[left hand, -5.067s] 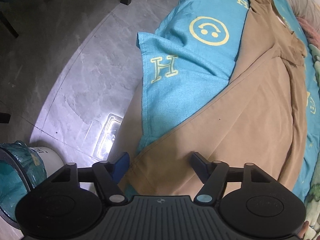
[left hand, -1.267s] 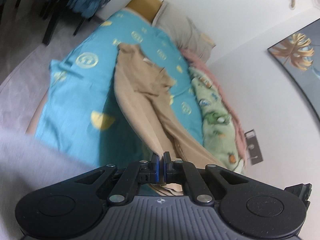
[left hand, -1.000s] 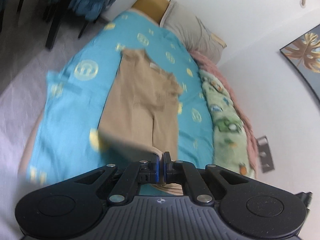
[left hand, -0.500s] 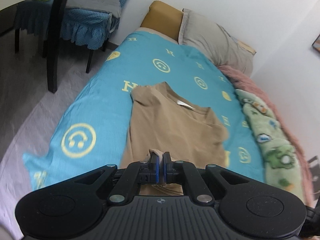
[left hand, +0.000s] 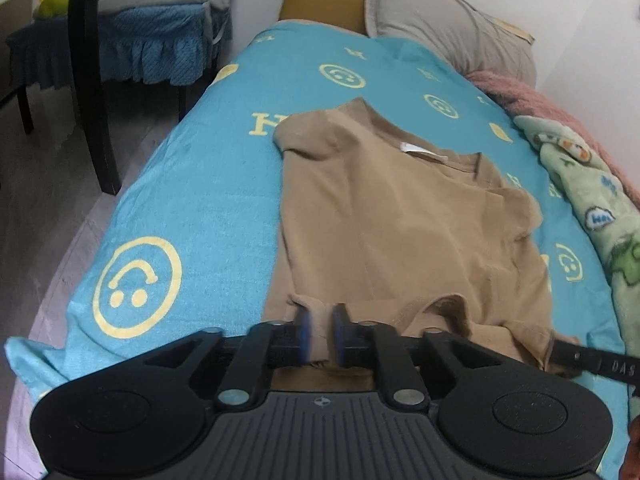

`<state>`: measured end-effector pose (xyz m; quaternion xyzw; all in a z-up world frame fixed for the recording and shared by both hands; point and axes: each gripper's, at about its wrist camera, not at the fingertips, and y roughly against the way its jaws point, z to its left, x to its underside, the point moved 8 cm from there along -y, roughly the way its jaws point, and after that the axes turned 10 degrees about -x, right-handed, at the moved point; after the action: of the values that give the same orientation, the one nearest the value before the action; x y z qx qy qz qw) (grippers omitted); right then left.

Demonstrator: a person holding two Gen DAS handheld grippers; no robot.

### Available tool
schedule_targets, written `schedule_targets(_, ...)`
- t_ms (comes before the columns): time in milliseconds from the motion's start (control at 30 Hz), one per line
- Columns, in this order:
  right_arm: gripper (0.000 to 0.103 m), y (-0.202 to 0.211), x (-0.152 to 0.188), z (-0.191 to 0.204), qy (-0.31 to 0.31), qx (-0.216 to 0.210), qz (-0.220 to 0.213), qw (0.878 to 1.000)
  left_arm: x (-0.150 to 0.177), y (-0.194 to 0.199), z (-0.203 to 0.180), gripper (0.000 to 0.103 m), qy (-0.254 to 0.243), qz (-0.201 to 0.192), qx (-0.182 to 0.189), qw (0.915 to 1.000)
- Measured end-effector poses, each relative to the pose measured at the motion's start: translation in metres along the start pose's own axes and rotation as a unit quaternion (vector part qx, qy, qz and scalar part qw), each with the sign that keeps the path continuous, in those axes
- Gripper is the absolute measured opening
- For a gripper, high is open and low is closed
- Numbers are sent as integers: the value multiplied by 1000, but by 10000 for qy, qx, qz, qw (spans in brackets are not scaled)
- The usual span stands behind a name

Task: Fold clothes
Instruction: 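Open both grippers and lift them off the folded T-shirt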

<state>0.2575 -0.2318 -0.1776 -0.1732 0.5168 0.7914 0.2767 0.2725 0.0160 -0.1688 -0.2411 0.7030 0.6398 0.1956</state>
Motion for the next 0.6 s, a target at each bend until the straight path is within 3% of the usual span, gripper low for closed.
schedule_targets(33, 15, 6, -1, 3, 23, 0, -35, 10000, -1, 9, -1, 51, -24, -36, 6, 10000)
schedule_targets(100, 22, 18, -1, 8, 57, 61, -91, 9999, -5, 32, -4, 67, -86, -238, 0, 9997)
schedule_targets(133, 39, 28, -2, 11, 76, 58, -176, 9998, -7, 45, -6, 78, -136, -349, -12, 9993)
schedule_targets(167, 63, 38, -2, 15, 100, 44, -276, 9996, -9, 58, -7, 84, -185, -455, -37, 9988)
schedule_targets(233, 86, 61, -3, 23, 178, 16, -487, 9987, -12, 85, -10, 94, -218, -677, -18, 9975)
schedule_targets(333, 84, 98, -2, 36, 371, -13, -797, 9961, -15, 126, -13, 102, -145, -996, 89, 9949)
schedule_targets(600, 84, 174, 16, 65, 738, -27, -1520, 9856, 5, 217, -15, 103, -483, -1878, -27, 9810)
